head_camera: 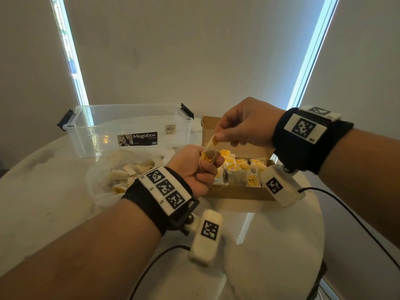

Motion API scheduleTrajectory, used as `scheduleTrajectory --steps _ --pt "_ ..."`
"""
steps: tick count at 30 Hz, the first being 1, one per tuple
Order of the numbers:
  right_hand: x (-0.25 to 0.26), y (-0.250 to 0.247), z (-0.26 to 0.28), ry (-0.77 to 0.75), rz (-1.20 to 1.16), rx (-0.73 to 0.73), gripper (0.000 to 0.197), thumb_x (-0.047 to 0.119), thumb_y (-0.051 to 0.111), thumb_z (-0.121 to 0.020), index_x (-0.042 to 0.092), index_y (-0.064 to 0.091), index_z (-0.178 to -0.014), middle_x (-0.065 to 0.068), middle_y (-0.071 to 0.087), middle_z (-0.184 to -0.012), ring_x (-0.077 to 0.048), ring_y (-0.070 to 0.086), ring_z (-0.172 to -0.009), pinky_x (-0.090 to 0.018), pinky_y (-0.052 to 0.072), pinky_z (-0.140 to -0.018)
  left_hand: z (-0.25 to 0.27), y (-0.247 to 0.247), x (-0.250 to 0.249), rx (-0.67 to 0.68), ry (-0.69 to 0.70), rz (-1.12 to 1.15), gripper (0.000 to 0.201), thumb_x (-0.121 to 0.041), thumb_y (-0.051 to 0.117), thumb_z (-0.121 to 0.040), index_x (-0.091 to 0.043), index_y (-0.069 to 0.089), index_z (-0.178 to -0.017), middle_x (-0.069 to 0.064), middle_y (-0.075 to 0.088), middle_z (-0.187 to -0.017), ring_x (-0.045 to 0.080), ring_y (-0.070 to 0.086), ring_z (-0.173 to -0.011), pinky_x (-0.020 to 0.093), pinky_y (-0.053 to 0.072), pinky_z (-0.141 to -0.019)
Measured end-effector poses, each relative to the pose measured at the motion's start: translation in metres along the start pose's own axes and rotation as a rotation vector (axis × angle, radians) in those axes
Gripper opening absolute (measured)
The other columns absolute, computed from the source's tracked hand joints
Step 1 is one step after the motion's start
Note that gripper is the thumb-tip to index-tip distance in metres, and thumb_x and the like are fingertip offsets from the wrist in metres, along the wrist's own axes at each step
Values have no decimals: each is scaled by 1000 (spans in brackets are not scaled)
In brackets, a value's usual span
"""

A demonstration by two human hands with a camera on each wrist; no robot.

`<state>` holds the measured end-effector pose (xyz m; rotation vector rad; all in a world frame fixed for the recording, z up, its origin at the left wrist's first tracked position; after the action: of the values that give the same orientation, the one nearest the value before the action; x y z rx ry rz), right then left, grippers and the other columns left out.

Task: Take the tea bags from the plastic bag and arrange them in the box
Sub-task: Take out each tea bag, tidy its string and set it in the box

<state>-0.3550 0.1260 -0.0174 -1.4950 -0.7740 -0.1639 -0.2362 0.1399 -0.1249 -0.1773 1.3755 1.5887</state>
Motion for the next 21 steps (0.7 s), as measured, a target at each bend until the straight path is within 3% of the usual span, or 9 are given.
scheduleTrajectory --steps 2,5,7,10,14,17,21 --pt "-2 -3 -1 1 32 -19 5 28 74 -88 27 73 -84 6 69 -74 2 59 -58 -22 50 -64 1 -3 1 -11 -9 -10 30 -24 38 -102 -9 57 -85 4 60 -64 2 39 -30 13 22 -25" --pt "-7 -4 1 72 -63 69 5 20 67 -95 16 69 -93 -2 73 -78 -11 70 -66 -29 56 -64 2 -8 -1 2 6 -20 33 -37 46 -102 -12 57 -83 2 59 -63 2 39 -30 13 22 -25" --pt "-11 -7 3 99 -112 56 4 15 67 -95 11 69 -97 -5 74 -74 -12 71 -62 -25 57 -59 3 -10 -4 -1 21 -61 32 -40 49 -100 -14 56 -82 -1 55 -59 2 37 -30 13 22 -24" --pt "-15 -16 4 87 -88 -23 5 15 71 -91 15 70 -97 -3 76 -79 -10 72 -64 -20 56 -58 7 -13 -7 -70 68 -106 27 -37 52 -100 -16 52 -83 -5 47 -52 2 33 -29 13 21 -26" --pt "-27 -28 3 72 64 -56 10 16 74 -89 23 71 -95 1 75 -78 -10 68 -66 -24 56 -66 11 -16 -9 -205 153 -306 23 -33 57 -99 -15 53 -85 -6 40 -51 3 29 -31 14 21 -27" --pt "-39 -18 2 106 219 131 12 17 76 -87 27 71 -92 4 74 -73 -9 64 -62 -27 56 -67 13 -14 -5 -305 142 -644 14 -24 64 -96 -10 61 -97 -4 43 -51 5 28 -33 15 22 -29" --pt "-57 12 -2 178 330 358 15 17 68 -93 31 73 -91 -1 75 -80 -10 63 -67 -36 59 -81 18 -12 3 -361 22 -857 15 -23 63 -96 -13 58 -86 -6 44 -41 5 28 -29 12 20 -30"
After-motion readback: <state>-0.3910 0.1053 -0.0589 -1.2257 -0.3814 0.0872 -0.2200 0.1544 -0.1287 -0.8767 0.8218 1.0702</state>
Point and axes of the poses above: each hand's wrist, its own z-axis away from the middle knuckle, its own y-axis out of the palm, x = y × z, the point moved 4 cm from there along -z, towards the middle knuckle
